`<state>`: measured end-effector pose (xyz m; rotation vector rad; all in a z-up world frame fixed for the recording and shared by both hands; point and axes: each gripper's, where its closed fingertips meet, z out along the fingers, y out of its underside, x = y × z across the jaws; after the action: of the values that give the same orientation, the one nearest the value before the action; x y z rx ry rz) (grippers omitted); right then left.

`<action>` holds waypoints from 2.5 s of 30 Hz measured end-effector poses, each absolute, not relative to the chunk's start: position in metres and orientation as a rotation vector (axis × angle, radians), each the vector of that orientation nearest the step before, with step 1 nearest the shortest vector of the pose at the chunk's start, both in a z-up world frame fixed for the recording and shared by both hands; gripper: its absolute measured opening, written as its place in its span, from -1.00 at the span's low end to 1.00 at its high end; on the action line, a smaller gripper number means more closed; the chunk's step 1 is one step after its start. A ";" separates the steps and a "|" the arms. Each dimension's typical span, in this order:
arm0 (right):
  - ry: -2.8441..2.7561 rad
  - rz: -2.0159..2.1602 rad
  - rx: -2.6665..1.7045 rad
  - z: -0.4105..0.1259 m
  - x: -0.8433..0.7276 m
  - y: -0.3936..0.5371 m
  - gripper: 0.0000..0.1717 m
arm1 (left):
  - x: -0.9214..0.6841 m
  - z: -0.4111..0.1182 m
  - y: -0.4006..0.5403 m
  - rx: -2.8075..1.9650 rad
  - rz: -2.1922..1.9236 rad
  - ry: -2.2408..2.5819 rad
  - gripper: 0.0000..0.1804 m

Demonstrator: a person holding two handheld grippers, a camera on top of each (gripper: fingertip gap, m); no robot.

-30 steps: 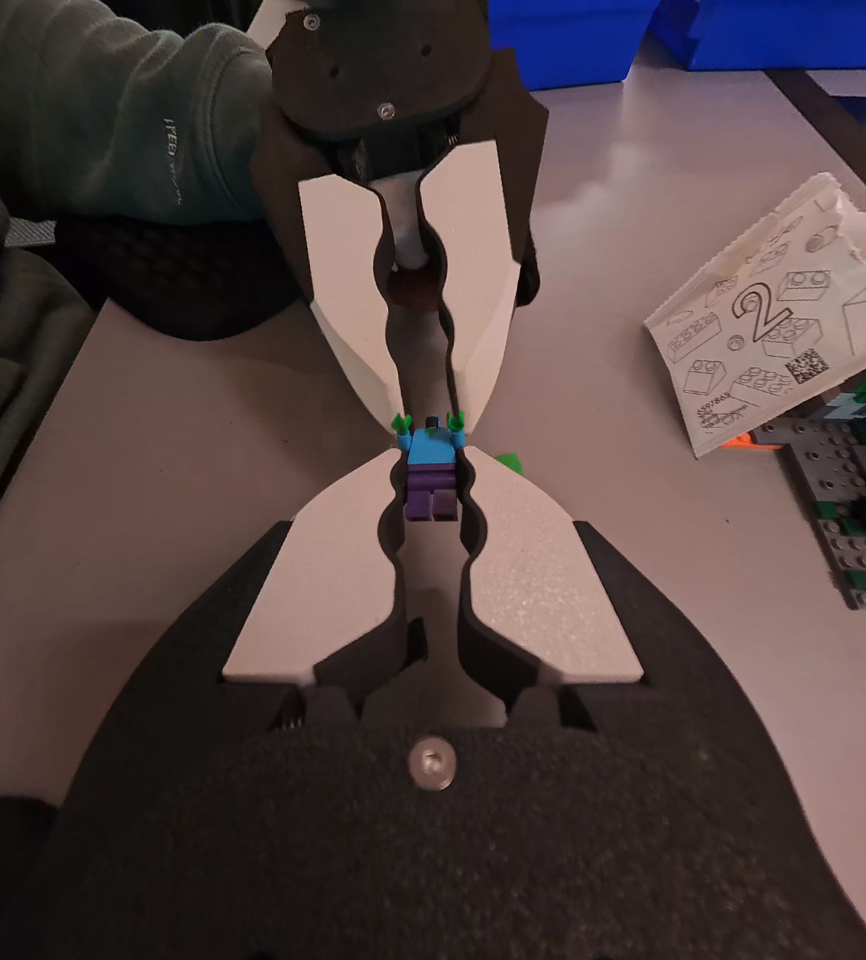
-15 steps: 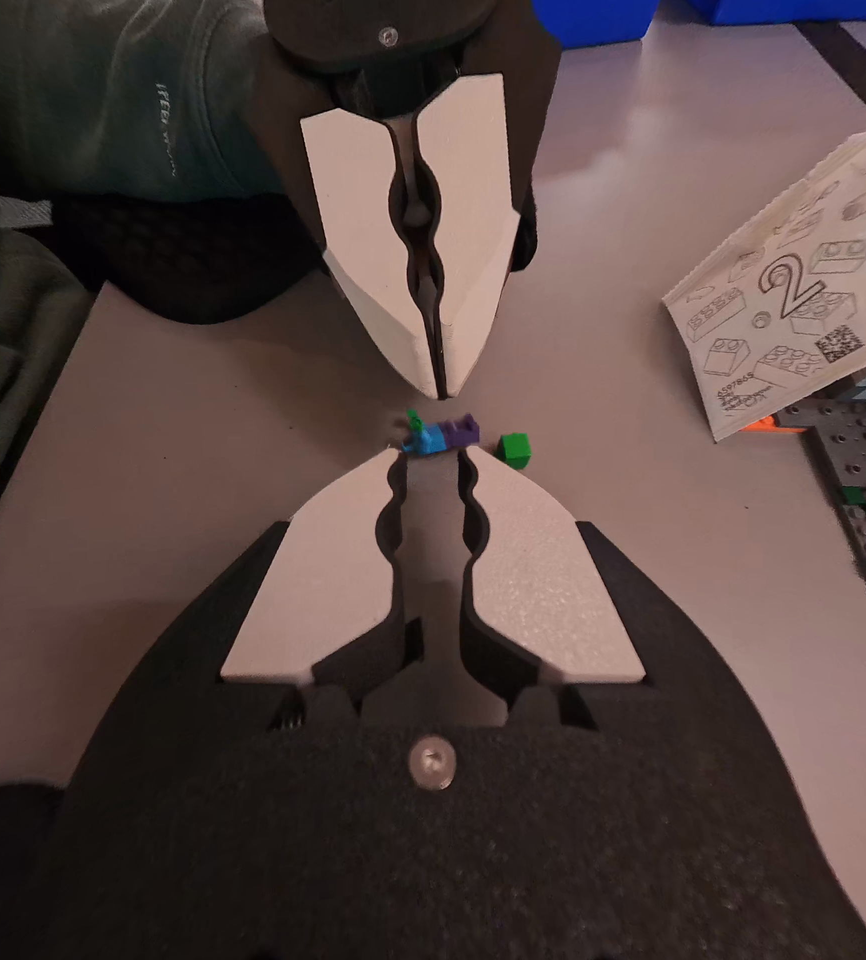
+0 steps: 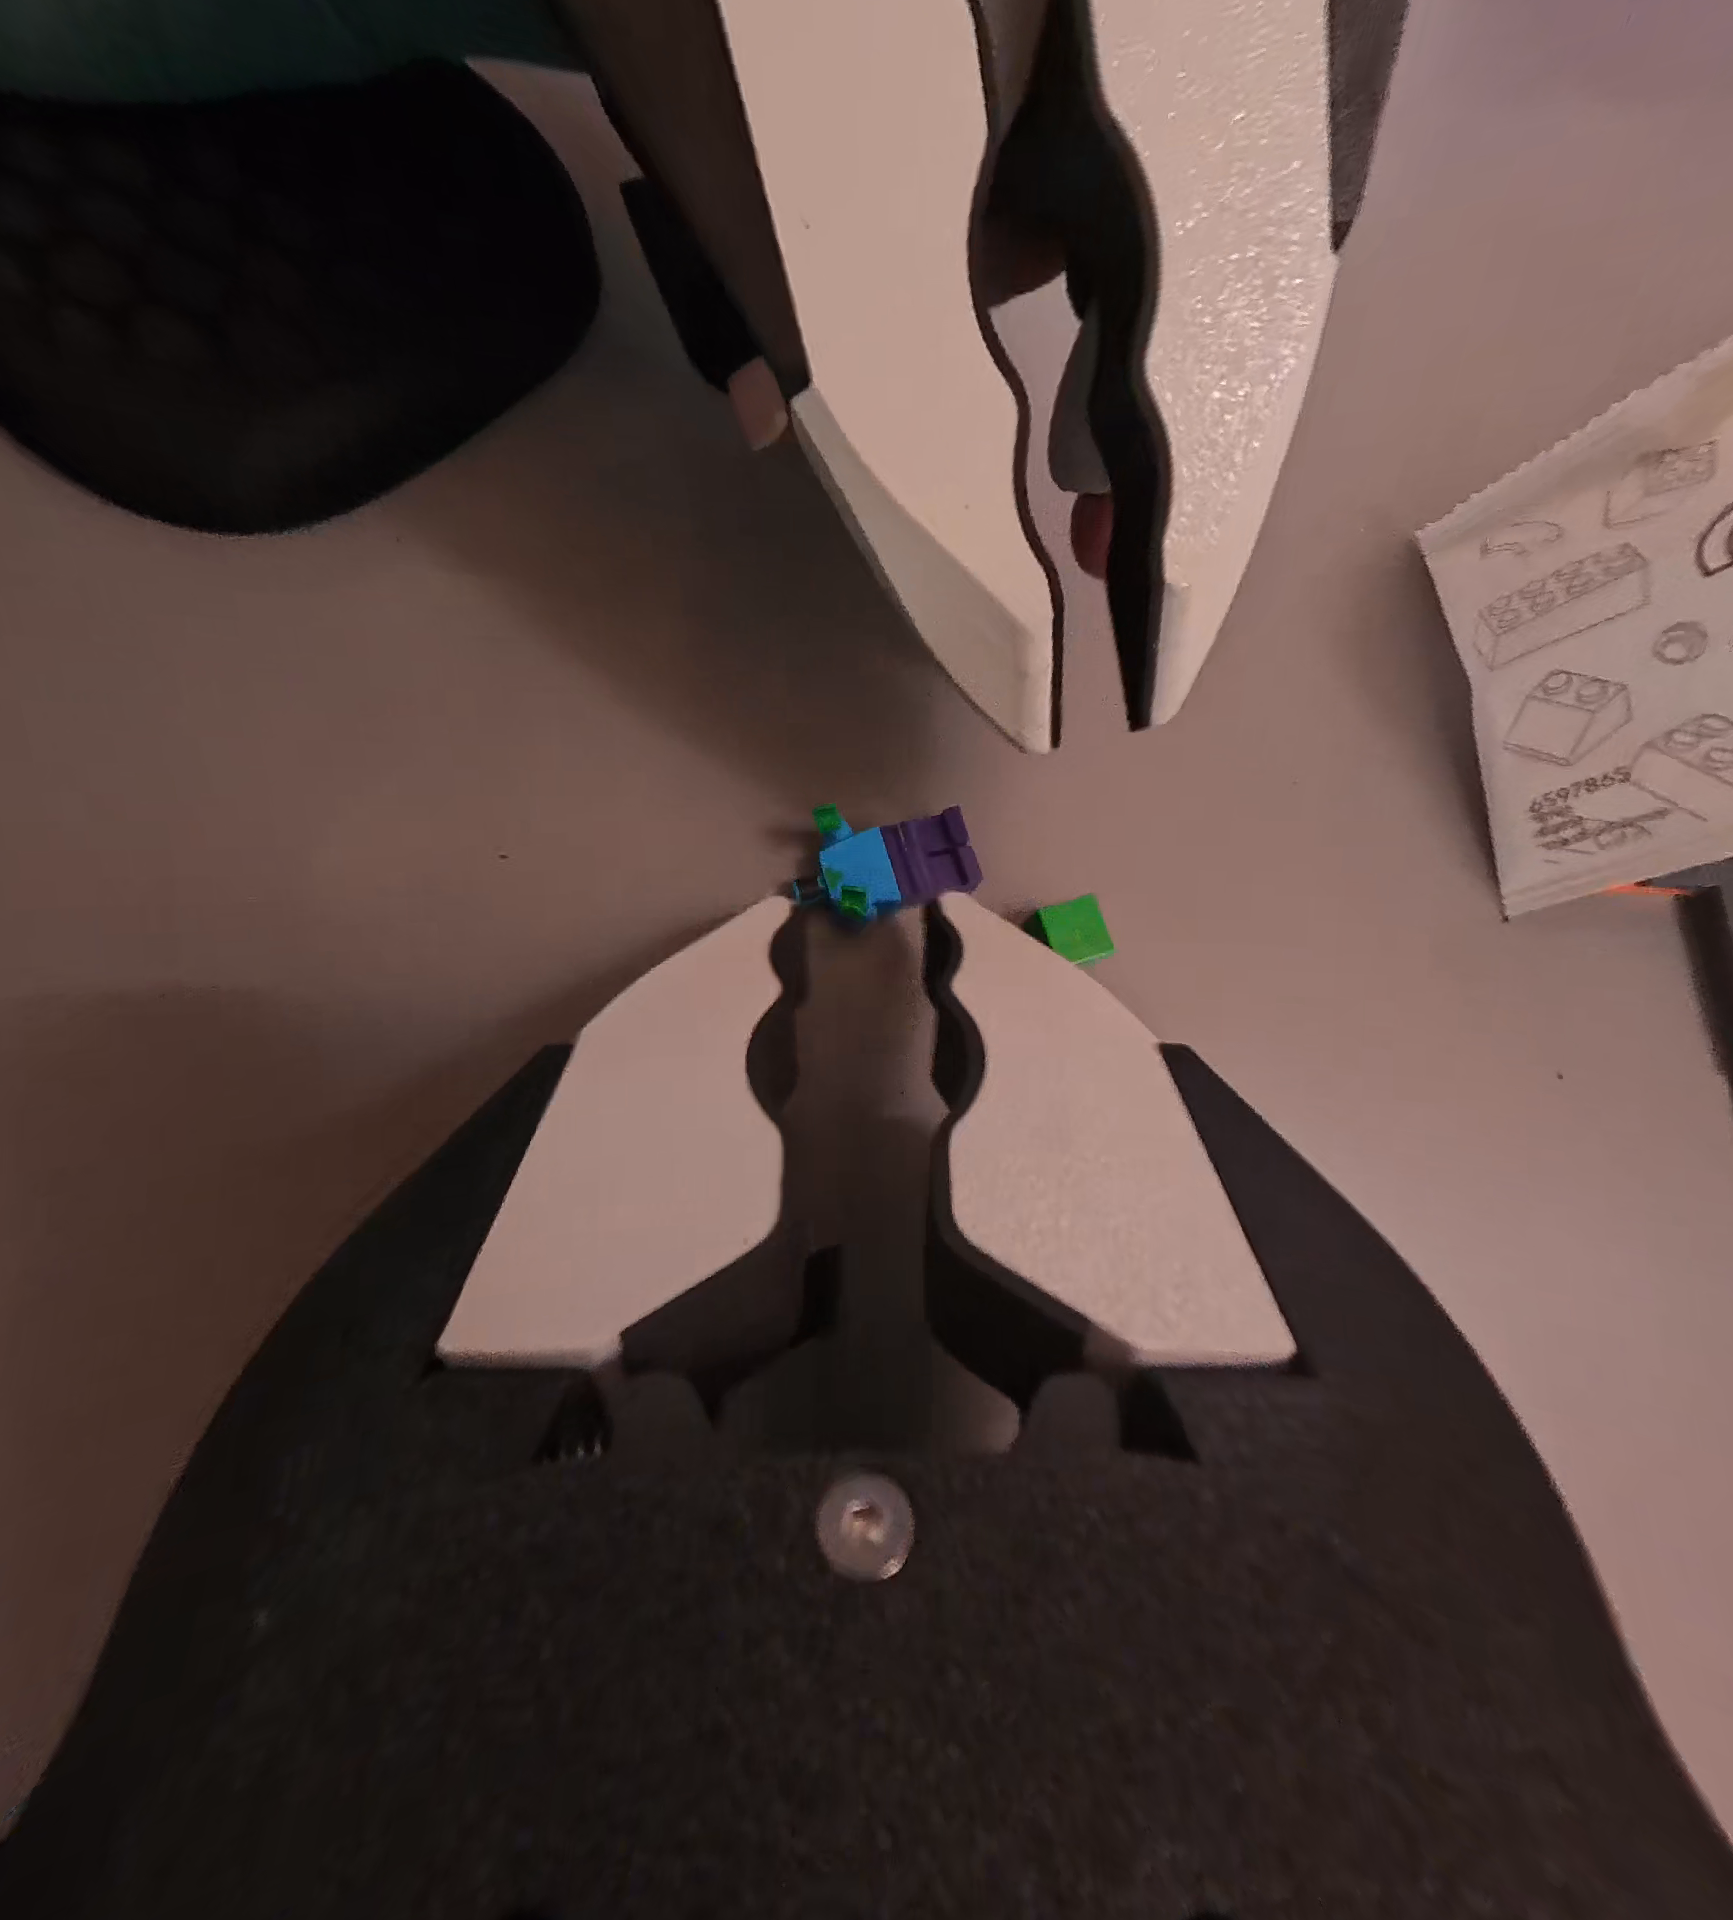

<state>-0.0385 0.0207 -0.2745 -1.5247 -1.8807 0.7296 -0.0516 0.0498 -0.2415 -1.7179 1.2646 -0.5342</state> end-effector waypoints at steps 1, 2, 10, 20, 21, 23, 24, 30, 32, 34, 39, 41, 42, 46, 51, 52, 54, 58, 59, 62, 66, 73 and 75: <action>-1.893 0.687 -1.518 -0.278 -0.040 0.022 -0.88 | -0.051 -0.242 0.049 -1.719 -0.540 1.267 -0.86; -1.899 0.662 -1.496 -0.279 -0.041 0.022 -0.94 | -0.051 -0.243 0.048 -1.721 -0.546 1.270 -0.86; -1.596 0.625 -1.467 -0.235 -0.032 0.058 -0.96 | -0.054 -0.227 0.052 -1.755 -0.702 1.103 -0.84; -1.335 0.418 -1.222 -0.182 -0.036 0.072 -0.95 | -0.033 -0.187 0.070 -1.707 -1.150 0.643 -0.72; -1.330 0.416 -1.222 -0.181 -0.037 0.071 -0.96 | -0.032 -0.186 0.070 -1.697 -1.148 0.642 -0.75; -1.323 0.407 -1.212 -0.180 -0.036 0.071 -0.95 | -0.031 -0.183 0.069 -1.675 -1.160 0.634 -0.80; -1.319 0.419 -1.211 -0.179 -0.036 0.071 -0.95 | -0.031 -0.181 0.068 -1.661 -1.167 0.644 -0.86; -1.341 0.610 -1.222 -0.179 -0.036 0.060 -0.90 | -0.032 -0.181 0.062 -1.631 -1.060 0.753 -0.92; -1.347 0.758 -1.255 -0.178 -0.034 0.054 -0.85 | -0.032 -0.186 0.058 -1.641 -1.000 0.825 -0.92; -1.337 0.879 -1.293 -0.174 -0.027 0.055 -0.77 | -0.030 -0.198 0.053 -1.657 -0.876 0.948 -0.92; -1.468 0.973 -1.369 -0.191 -0.020 0.045 -0.63 | -0.017 -0.213 0.034 -1.628 -0.804 1.159 -0.92; -1.550 0.989 -1.380 -0.204 -0.022 0.036 -0.66 | -0.013 -0.217 0.028 -1.614 -0.792 1.220 -0.92; -1.584 1.002 -1.382 -0.208 -0.022 0.031 -0.76 | -0.012 -0.219 0.026 -1.610 -0.781 1.242 -0.92; -1.598 1.079 -1.377 -0.205 -0.020 0.025 -0.91 | -0.015 -0.215 0.024 -1.591 -0.798 1.228 -0.93; -1.540 1.157 -1.377 -0.198 -0.021 0.025 -0.91 | -0.016 -0.210 0.029 -1.557 -0.776 1.178 -0.79; -1.518 1.189 -1.369 -0.194 -0.021 0.025 -0.91 | -0.016 -0.208 0.029 -1.553 -0.781 1.163 -0.79; -1.497 1.214 -1.359 -0.191 -0.023 0.024 -0.91 | -0.016 -0.205 0.028 -1.539 -0.793 1.164 -0.83; -1.451 1.264 -1.334 -0.183 -0.024 0.023 -0.91 | -0.016 -0.197 0.023 -1.494 -0.831 1.153 -0.90; -1.448 1.288 -1.328 -0.182 -0.023 0.021 -0.91 | -0.015 -0.196 0.022 -1.489 -0.851 1.151 -0.89; -1.437 1.353 -1.302 -0.177 -0.023 0.016 -0.91 | -0.015 -0.192 0.018 -1.470 -0.907 1.147 -0.85; -1.429 1.378 -1.282 -0.173 -0.022 0.014 -0.91 | -0.012 -0.187 0.007 -1.448 -1.019 1.157 -0.81; -1.412 1.397 -1.249 -0.169 -0.021 0.012 -0.91 | -0.010 -0.181 0.006 -1.437 -1.105 1.117 -0.81; -1.403 1.419 -1.236 -0.166 -0.021 0.011 -0.91 | -0.010 -0.177 0.004 -1.421 -1.140 1.101 -0.81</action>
<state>-0.0207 0.0111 -0.1659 -1.2359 -1.4025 1.4187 -0.0100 0.0044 -0.1770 -1.4211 1.1011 -1.1398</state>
